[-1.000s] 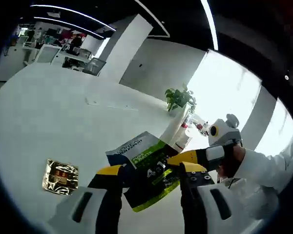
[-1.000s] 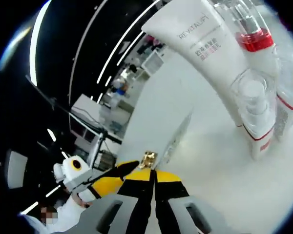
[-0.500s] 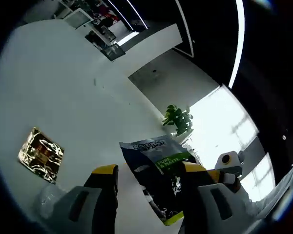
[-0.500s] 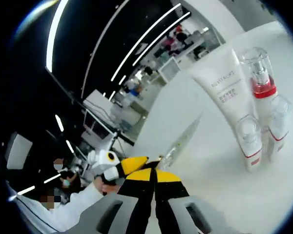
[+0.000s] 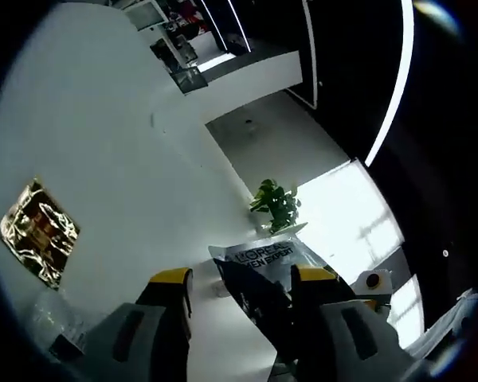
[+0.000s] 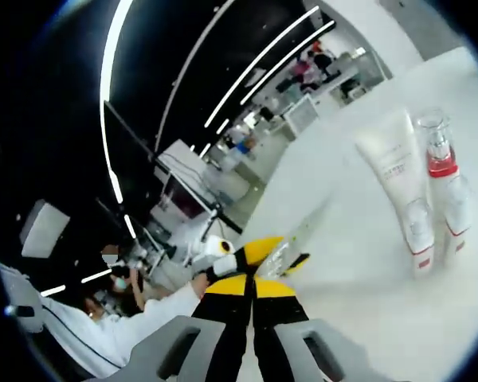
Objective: Arrange the skincare products in the storage area until every visible bottle or jar stands upright without overlapping.
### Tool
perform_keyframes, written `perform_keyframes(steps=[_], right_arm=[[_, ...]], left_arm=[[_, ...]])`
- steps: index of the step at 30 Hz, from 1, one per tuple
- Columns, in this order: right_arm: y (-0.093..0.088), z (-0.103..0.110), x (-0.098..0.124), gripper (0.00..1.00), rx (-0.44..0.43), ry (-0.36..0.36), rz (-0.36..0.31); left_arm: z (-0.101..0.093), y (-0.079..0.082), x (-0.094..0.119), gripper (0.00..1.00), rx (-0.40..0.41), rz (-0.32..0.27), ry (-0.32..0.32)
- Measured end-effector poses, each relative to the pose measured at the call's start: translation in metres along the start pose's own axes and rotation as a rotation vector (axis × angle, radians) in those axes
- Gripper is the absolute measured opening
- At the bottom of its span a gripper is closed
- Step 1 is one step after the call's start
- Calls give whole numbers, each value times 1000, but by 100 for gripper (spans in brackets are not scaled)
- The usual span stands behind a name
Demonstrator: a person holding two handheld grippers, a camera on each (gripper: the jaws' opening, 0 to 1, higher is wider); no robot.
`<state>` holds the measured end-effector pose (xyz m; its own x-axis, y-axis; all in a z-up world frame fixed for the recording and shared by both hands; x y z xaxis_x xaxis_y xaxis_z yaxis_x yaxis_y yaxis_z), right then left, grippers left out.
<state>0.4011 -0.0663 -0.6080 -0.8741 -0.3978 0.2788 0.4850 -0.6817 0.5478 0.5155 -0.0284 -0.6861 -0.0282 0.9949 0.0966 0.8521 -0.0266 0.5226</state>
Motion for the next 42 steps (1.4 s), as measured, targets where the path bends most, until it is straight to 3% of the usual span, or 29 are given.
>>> perform_keyframes(steps=[8, 18, 25, 31, 37, 42], right_arm=[[-6, 5, 3, 0, 11, 25, 28], [-3, -17, 13, 0, -12, -15, 45], [-3, -34, 18, 0, -39, -58, 45], [-6, -47, 18, 0, -64, -90, 51], [-9, -60, 14, 0, -112, -111, 54], [-12, -75, 12, 0, -119, -157, 63]], left_arm=[[-8, 2, -1, 34, 10, -15, -17], [-4, 9, 1, 10, -33, -33, 10], [-3, 11, 1, 1, -64, -38, 28], [-2, 12, 2, 0, -101, -34, 43], [7, 14, 2, 0, -123, -45, 116], [8, 13, -2, 0, -159, -18, 136]])
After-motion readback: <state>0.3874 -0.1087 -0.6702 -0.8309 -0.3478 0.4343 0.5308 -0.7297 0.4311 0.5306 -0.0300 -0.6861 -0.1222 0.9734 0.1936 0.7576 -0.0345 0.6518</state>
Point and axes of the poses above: the point that each gripper's makers call its tool centre point, and the gripper's own axes: x roughly backward along the fingers, z roughly to its left, y roughly out of its top, the point moved 4 cm from there along x, roughly backward along the fingers, and after that the axes turned 8 degrees about -x, right-handed, at the moved point
